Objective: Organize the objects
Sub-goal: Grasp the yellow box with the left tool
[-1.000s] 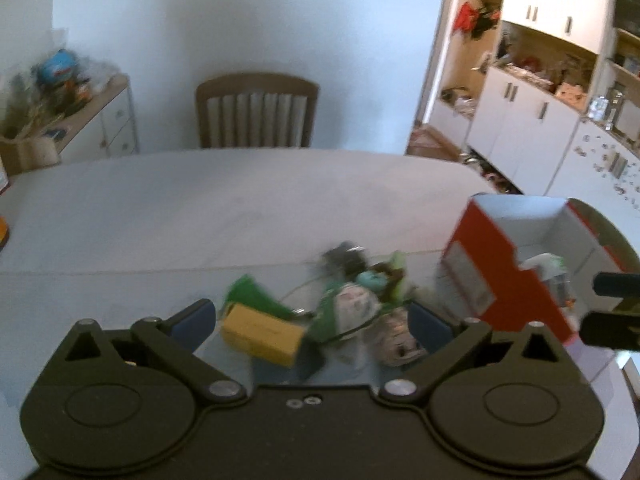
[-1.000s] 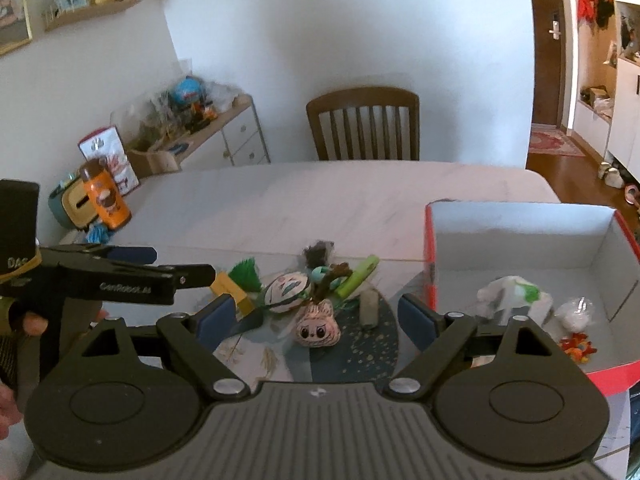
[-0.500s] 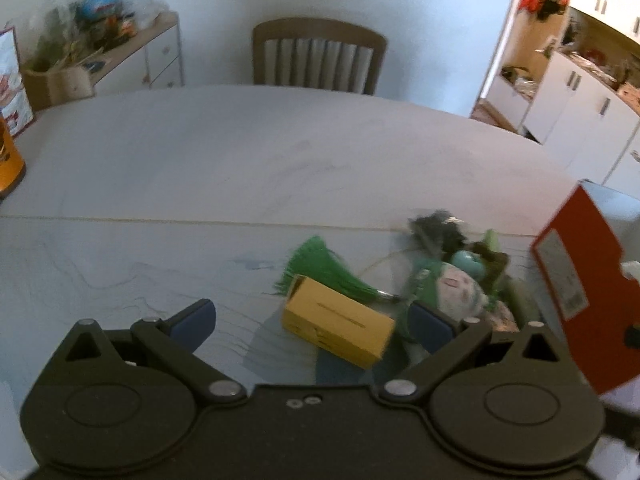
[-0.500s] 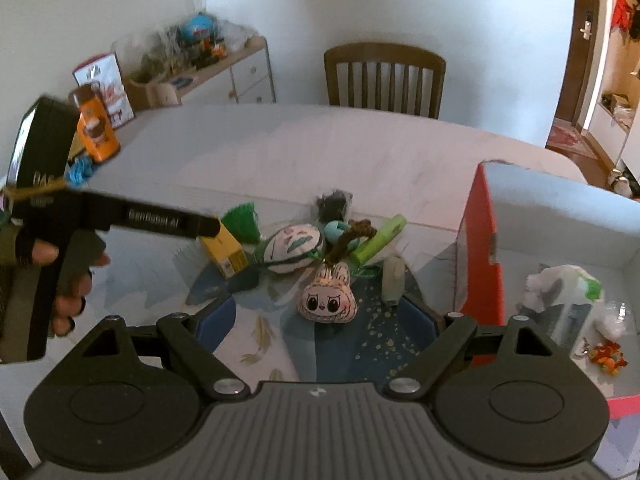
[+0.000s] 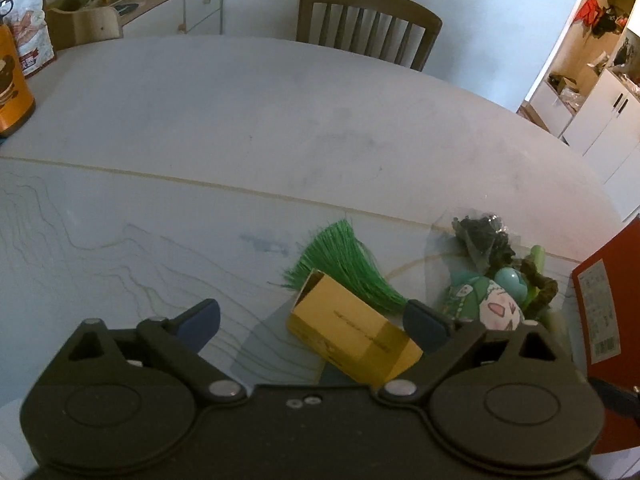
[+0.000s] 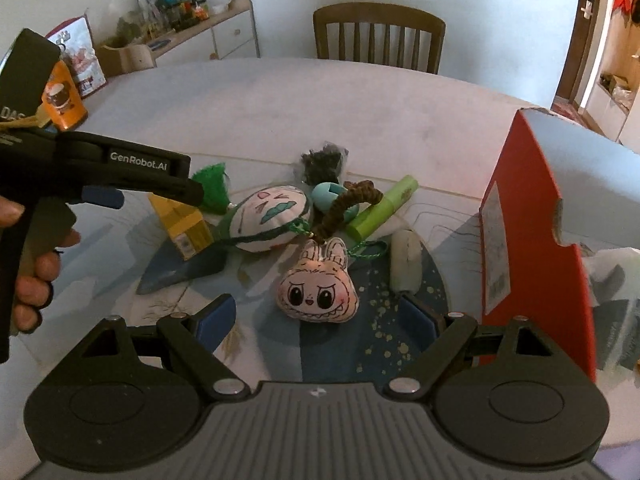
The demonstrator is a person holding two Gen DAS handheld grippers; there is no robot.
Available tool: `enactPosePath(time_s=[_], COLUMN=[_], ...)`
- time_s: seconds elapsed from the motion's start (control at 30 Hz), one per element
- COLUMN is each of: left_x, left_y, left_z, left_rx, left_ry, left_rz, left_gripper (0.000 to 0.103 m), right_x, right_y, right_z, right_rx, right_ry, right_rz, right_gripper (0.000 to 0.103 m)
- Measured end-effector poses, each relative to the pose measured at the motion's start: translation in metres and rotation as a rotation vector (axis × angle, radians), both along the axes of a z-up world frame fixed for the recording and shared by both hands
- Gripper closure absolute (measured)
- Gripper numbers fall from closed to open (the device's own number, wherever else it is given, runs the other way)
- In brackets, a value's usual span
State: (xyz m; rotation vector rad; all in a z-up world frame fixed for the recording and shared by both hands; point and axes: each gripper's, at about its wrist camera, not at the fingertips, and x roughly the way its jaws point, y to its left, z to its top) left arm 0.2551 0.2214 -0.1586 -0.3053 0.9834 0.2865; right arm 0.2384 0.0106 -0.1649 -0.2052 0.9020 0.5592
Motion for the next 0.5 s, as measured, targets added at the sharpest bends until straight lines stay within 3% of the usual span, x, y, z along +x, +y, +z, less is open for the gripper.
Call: enactPosePath(time_s=[0.4,0.5], left_x=[-0.006,-0.005], left_y=[-0.003,0.000], left_z=[-0.001,-0.001], left_rx=[-0.035,-0.054], left_ry=[-0.001,-0.007], left_rz=[0.003,0.002], left_gripper=[0.029,0.040], right_x=[0.015,0.018], right_y=[0.013,0.015], right_z=[-0.010,-0.013], right_rx=[-0.017,-0.030], right_ry=[-0.013,-0.012], right_rz=[0.022,0.029], right_gripper=[0.015,0.019])
